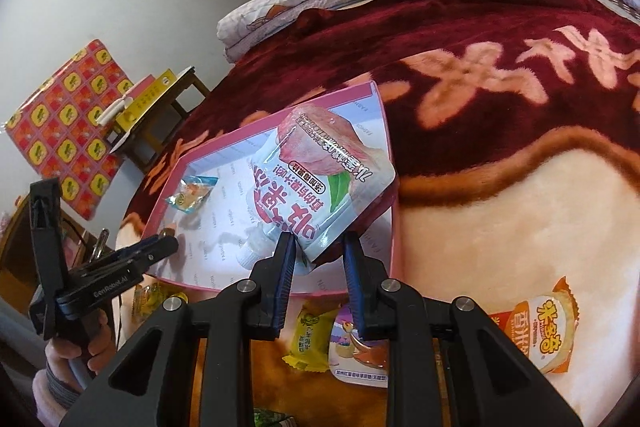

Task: Organize snacks
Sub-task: 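Open both tools to release the chocolate and pouch into the tray, then grasp the striped candy stick pack with the left tool and lift it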

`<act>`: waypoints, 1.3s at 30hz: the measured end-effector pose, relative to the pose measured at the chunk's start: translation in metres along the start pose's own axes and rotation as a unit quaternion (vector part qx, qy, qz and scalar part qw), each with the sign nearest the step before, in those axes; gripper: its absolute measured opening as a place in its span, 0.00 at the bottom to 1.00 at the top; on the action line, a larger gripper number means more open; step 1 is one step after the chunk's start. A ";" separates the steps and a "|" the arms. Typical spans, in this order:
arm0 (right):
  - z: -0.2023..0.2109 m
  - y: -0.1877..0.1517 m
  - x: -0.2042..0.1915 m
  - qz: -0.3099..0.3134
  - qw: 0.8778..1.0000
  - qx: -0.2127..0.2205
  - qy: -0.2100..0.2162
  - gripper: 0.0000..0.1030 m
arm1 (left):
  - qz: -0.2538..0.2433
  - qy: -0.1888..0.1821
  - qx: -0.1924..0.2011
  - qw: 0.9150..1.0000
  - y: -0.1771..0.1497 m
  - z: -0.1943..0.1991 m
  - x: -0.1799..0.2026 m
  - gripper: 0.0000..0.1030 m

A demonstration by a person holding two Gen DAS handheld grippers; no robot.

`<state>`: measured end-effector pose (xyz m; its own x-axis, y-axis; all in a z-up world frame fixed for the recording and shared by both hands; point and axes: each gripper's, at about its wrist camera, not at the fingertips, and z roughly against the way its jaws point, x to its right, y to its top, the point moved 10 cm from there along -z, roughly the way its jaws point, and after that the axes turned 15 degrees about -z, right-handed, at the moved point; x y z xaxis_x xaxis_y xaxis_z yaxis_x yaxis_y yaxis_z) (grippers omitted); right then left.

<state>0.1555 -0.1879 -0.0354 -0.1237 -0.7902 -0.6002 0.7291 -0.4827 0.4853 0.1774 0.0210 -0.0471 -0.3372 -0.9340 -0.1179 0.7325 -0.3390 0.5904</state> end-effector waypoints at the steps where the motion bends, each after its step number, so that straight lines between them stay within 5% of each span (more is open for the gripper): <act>1: 0.000 0.000 0.000 0.000 1.000 0.000 0.000 0.25 | 0.000 0.001 -0.003 1.000 -0.001 -0.001 0.000 0.34; 19: 0.008 -0.005 -0.003 0.023 0.999 0.018 -0.016 0.30 | -0.007 0.004 -0.014 1.000 -0.013 0.004 0.007 0.41; 25: 0.015 -0.002 -0.008 0.032 0.999 0.031 -0.018 0.57 | 0.003 -0.001 -0.001 1.000 -0.011 0.018 0.003 0.42; 39: 0.037 -0.016 -0.031 0.058 0.998 0.037 -0.003 0.57 | 0.018 0.009 0.006 1.000 -0.032 0.060 -0.007 0.43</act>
<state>0.1227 -0.1695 -0.0016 -0.0461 -0.8442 -0.5340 0.6863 -0.4152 0.5971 0.1207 0.0449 -0.0172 -0.2989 -0.9478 -0.1108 0.7371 -0.3030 0.6040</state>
